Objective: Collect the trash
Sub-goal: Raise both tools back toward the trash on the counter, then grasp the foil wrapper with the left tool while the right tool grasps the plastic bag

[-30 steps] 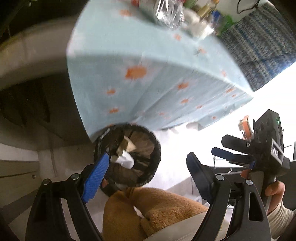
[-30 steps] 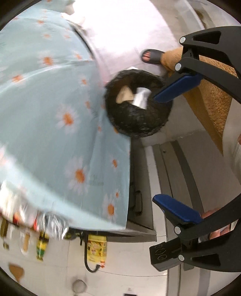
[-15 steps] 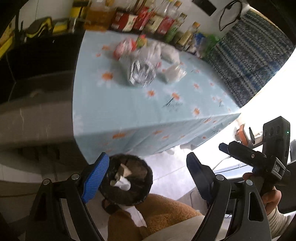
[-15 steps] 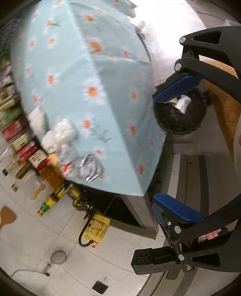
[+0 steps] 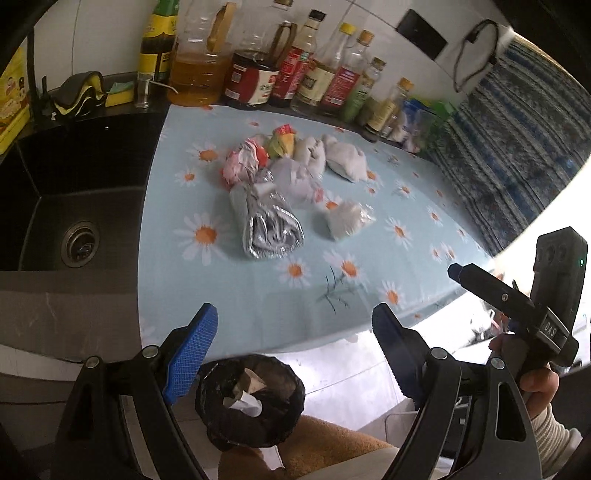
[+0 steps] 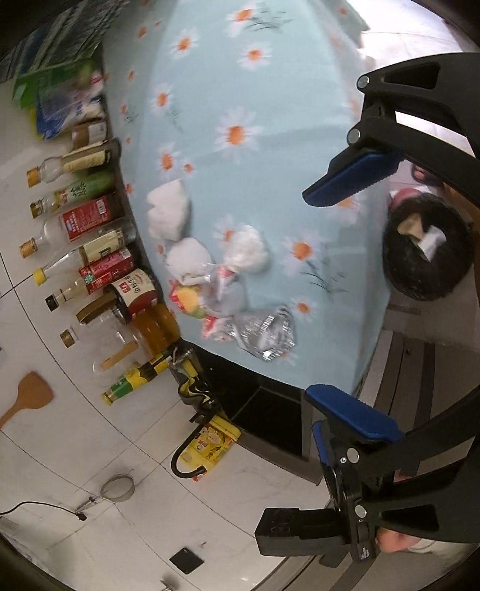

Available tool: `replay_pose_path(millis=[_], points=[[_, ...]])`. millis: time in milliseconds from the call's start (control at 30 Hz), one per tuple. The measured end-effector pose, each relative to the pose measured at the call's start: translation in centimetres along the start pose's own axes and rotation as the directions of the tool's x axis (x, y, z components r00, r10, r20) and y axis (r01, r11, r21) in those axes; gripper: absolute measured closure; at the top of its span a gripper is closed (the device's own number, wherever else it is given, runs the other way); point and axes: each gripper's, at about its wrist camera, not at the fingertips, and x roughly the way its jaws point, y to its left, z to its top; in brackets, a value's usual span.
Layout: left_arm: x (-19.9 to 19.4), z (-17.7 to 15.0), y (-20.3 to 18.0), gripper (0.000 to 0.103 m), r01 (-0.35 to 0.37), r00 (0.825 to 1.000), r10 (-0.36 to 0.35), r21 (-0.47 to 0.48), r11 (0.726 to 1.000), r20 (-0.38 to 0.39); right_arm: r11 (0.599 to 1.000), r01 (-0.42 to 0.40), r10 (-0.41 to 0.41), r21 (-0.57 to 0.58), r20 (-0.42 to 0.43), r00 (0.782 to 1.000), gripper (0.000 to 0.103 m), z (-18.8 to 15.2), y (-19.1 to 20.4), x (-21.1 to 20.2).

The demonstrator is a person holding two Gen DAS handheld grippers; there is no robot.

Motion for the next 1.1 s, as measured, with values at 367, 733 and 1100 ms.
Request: replay_pose_path(millis=[367, 733, 1100], points=[[5.3, 4.3, -0.4, 0.020, -0.127, 0.991, 0.123, -0.090, 0.988, -0.051, 0.993, -0.043, 0.030, -0.110, -0.119, 0.993, 0.018, 3.7, -3.5, 6.8], [10.2, 6.9, 0.1, 0.020, -0.242, 0.966, 0.225, -0.145, 0.959, -0.126, 0.977, -0.128, 0.091, -0.170, -0.210, 0.974, 0.020, 5.1, -5.3, 11.6], [12.2, 8.0, 0.0, 0.021, -0.327, 0.941, 0.303, -0.176, 0.928, -0.149, 0.960, -0.201, 0.145, -0.197, -0.266, 0.953, 0.031, 6.3, -6.1, 13.8]])
